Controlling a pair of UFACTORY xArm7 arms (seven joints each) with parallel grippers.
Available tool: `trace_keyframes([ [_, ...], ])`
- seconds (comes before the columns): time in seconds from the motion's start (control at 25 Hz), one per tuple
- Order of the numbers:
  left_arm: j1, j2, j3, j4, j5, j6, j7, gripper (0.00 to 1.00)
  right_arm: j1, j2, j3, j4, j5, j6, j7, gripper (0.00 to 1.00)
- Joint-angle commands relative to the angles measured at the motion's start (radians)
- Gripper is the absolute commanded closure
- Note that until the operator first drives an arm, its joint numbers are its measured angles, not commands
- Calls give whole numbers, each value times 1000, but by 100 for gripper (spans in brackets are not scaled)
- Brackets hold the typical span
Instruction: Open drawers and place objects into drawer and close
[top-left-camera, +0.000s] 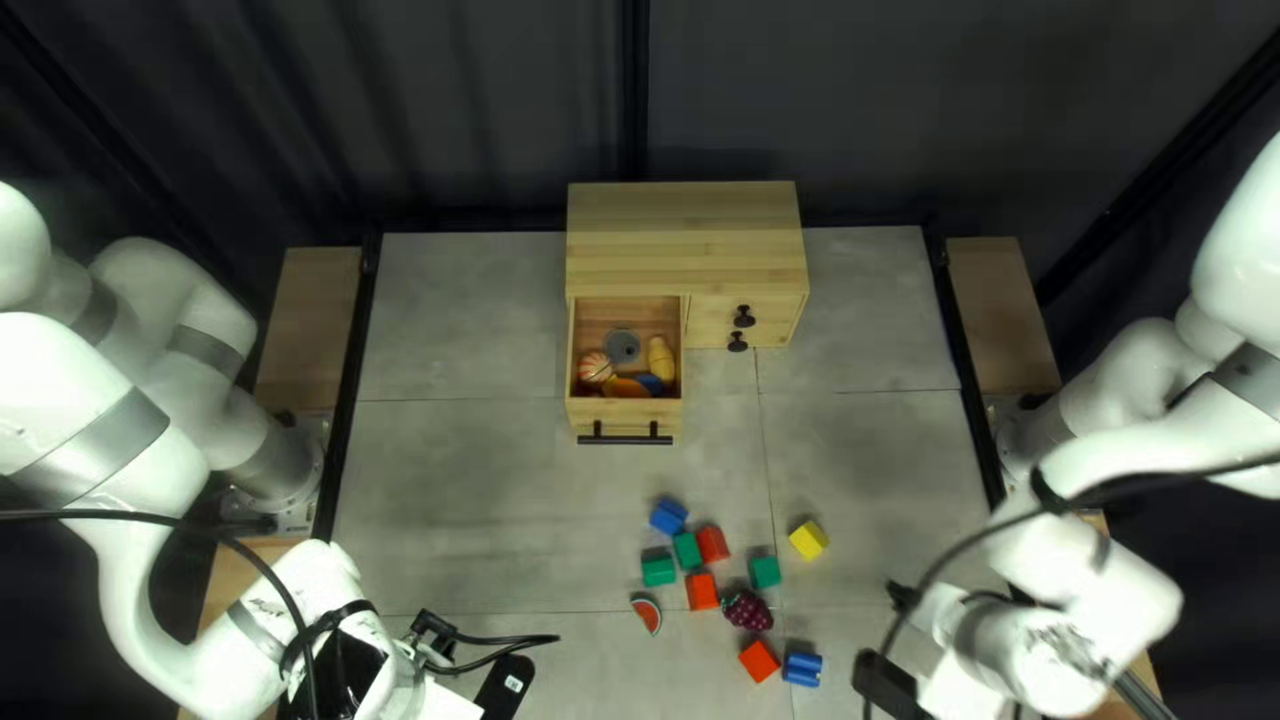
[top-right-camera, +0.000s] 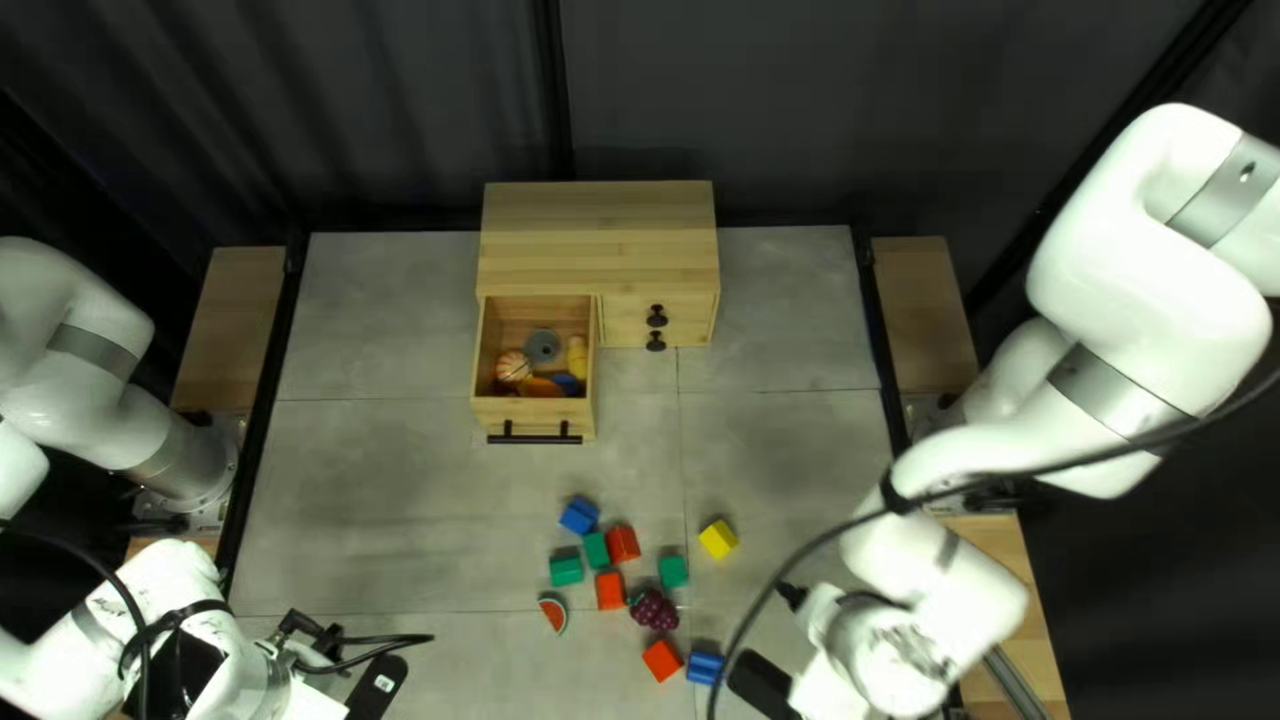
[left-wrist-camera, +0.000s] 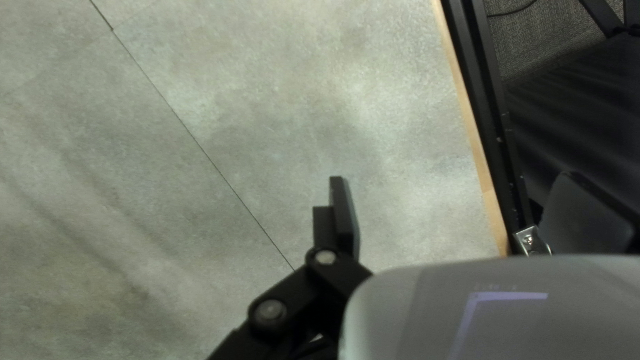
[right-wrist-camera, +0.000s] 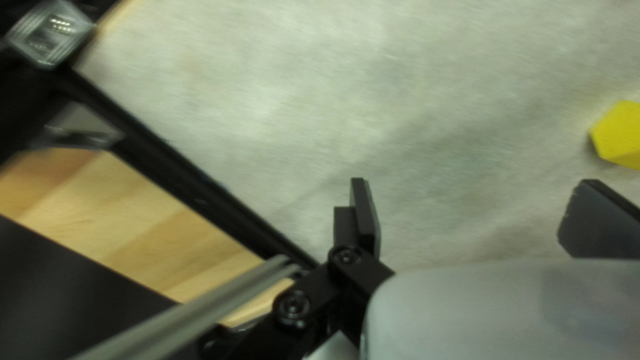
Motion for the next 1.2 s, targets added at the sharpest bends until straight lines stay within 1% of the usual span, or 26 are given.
trace_keyframes([
  [0.04, -18, 13, -14, 47, -3, 54, 21, 0, -19, 5, -20, 19, -18, -1, -34, 0],
  [0.12, -26, 15, -21, 61, -1, 77, 35, 0, -27, 5, -30, 31, -18, 5, -55, 0],
  [0.24, -39, 33, -37, 80, 28, 94, 33, 0, -34, -13, -40, 22, -18, 9, -75, 0],
  [0.36, -43, 53, -44, 100, 67, 115, 27, 0, -51, -59, -59, -30, -32, -26, -98, 0],
  [0.48, -43, 60, -46, 107, 89, 141, 7, 0, -74, -89, -86, -83, -51, -91, -123, 0],
  [0.64, -45, 59, -49, 104, 98, 150, -14, 0, -99, -48, -119, -89, -47, -169, -162, 0],
  [0.72, -45, 59, -49, 104, 98, 150, -14, 0, -111, 0, -137, -69, -28, -203, -193, 0],
  [0.88, -45, 59, -49, 104, 98, 150, -14, 0, -120, 61, -150, -33, 8, -225, -229, 0],
  [1.2, -45, 59, -49, 104, 98, 150, -14, 0, -133, 138, -161, -23, 43, -292, -254, 0],
])
